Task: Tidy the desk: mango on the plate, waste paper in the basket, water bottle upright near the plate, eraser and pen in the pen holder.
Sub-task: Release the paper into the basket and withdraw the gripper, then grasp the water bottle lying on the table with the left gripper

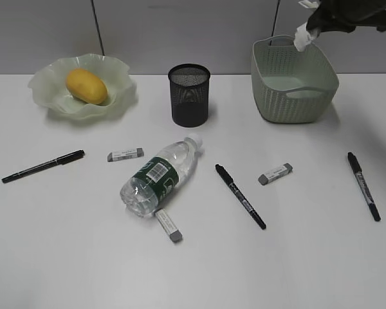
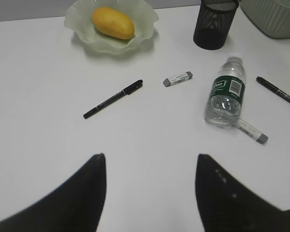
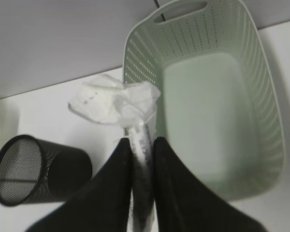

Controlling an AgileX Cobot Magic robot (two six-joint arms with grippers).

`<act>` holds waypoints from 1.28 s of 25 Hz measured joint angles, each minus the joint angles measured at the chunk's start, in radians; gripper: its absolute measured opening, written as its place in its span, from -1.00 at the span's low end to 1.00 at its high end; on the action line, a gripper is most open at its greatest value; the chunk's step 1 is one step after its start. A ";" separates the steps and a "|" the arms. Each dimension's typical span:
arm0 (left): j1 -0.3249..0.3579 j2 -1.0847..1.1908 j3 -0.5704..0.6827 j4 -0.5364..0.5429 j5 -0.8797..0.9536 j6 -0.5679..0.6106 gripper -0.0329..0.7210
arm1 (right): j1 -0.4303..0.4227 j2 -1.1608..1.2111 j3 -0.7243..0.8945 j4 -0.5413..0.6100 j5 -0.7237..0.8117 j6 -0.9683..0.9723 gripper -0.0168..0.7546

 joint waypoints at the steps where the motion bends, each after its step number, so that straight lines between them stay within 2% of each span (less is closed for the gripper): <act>1: 0.000 0.000 0.000 0.000 0.000 0.000 0.27 | 0.000 0.040 -0.034 -0.009 -0.011 0.000 -0.62; 4: 0.000 0.000 0.000 0.000 0.000 0.000 0.27 | 0.000 0.144 -0.109 -0.043 -0.052 0.000 -0.54; 5: 0.000 0.000 0.000 0.000 0.000 0.000 0.27 | 0.000 0.174 -0.126 -0.049 -0.067 0.000 -0.46; 6: 0.000 0.000 0.000 0.000 0.000 0.000 0.27 | 0.000 0.201 -0.140 -0.056 -0.080 0.000 -0.33; 10: 0.000 0.000 0.000 0.000 0.000 0.000 0.27 | 0.000 0.252 -0.175 -0.065 -0.095 0.000 0.40; 13: 0.000 0.000 0.000 0.000 0.000 0.000 0.27 | 0.000 0.249 -0.193 -0.068 -0.086 -0.001 0.65; 16: 0.000 0.000 0.000 0.000 0.000 0.000 0.27 | 0.000 0.227 -0.218 -0.076 0.004 -0.030 0.65; 20: 0.000 0.000 0.000 0.000 0.000 0.000 0.27 | 0.000 0.165 -0.265 -0.082 0.216 -0.071 0.55; 26: 0.000 0.000 0.000 0.000 0.000 0.000 0.27 | 0.000 0.087 -0.274 -0.100 0.541 -0.110 0.51; 32: 0.000 0.000 0.000 0.000 0.000 0.000 0.27 | 0.000 -0.015 -0.235 -0.154 0.702 -0.123 0.51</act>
